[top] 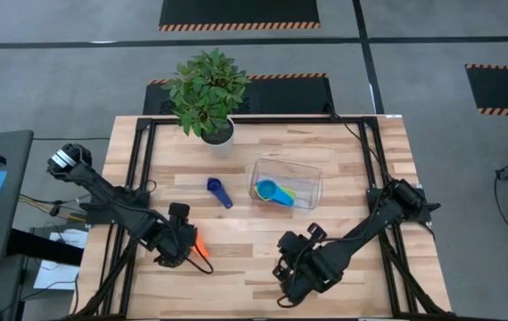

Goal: Nest measuring cups in basket
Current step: Stack the orange measuring cup on top of the light blue measuring cup in the transparent bin

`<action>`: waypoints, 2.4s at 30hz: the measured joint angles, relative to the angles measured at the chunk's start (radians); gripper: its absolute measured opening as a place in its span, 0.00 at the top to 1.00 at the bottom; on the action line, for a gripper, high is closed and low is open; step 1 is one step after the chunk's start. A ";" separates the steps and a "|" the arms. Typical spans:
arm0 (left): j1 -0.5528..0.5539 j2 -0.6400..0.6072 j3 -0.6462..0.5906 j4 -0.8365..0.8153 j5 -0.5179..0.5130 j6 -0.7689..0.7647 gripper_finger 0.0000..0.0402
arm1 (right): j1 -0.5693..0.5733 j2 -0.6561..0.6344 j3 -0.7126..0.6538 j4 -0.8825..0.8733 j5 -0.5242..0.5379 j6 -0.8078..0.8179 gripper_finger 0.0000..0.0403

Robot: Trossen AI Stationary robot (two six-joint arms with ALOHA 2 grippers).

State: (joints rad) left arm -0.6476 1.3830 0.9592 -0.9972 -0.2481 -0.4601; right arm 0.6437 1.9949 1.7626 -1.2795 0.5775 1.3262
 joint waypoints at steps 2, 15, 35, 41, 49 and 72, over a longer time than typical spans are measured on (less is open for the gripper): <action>-0.001 0.021 0.000 0.020 0.001 0.004 0.53 | 0.000 0.000 0.000 0.000 -0.004 0.000 0.73; -0.019 0.109 -0.101 0.150 0.060 -0.036 0.53 | 0.018 0.000 0.000 -0.003 -0.007 0.000 0.73; 0.142 0.111 -0.257 0.487 0.005 -0.062 0.95 | 0.031 0.000 0.047 -0.063 -0.009 0.057 0.73; 0.280 0.111 -0.071 0.593 0.034 0.078 0.99 | 0.128 -0.010 0.209 -0.295 0.070 0.195 0.73; 0.394 0.139 0.295 0.539 0.019 0.435 1.00 | 0.298 -0.105 0.194 -0.290 0.318 0.355 0.73; 0.641 0.690 0.784 0.206 0.160 0.764 1.00 | 0.375 -0.105 0.196 -0.280 0.495 0.457 0.73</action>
State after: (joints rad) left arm -0.0062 2.0727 1.7431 -0.7913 -0.0886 0.3035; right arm 1.0183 1.8904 1.9587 -1.5593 1.0721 1.7836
